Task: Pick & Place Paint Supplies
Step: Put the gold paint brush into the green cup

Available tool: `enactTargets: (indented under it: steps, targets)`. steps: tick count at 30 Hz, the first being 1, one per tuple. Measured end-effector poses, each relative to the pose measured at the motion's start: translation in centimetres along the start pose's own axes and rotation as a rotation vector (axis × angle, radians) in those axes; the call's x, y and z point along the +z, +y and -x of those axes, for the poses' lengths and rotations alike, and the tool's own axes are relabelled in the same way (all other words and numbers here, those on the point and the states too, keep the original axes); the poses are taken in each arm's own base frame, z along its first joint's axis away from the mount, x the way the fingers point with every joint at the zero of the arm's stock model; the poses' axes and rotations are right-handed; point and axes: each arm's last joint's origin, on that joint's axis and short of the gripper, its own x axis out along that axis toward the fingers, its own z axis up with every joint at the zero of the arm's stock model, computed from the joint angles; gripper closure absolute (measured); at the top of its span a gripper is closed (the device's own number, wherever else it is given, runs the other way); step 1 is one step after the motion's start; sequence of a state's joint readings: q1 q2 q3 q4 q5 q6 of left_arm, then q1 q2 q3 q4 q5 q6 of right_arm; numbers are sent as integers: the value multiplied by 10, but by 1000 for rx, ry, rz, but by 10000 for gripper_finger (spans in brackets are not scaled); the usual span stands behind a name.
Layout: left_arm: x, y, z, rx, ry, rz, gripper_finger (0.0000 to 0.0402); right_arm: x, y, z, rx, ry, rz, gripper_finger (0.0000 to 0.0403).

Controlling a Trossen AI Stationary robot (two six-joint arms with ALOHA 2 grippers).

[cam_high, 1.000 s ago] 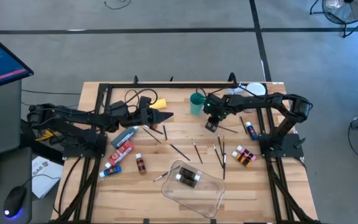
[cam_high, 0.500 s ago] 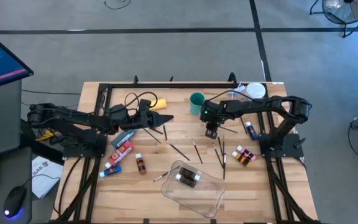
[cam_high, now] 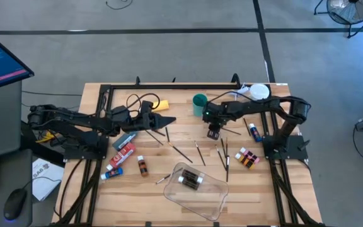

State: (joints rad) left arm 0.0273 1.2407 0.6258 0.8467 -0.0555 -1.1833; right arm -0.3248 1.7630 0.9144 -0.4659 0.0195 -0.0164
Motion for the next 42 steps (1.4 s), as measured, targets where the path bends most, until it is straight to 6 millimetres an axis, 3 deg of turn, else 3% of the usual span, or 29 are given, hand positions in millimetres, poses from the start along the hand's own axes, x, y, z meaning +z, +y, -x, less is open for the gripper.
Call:
enactTargets:
  steps: [6, 15, 30, 37, 42]
  targets:
    - [0, 0, 0, 0, 0, -4, 401, -1, 4, -8, -1, 43, 15, 289]
    - [0, 0, 0, 1, 0, -33, 401, 1, -6, 7, -28, -13, -26, 296]
    - [0, 0, 0, 1, 0, -35, 401, -1, -14, -4, -32, 36, -59, 352]
    - [0, 0, 0, 1, 0, -35, 401, -2, -16, -4, -38, 39, -56, 398]
    - [0, 0, 0, 1, -1, -51, 401, -2, -15, -4, -41, 41, -53, 399]
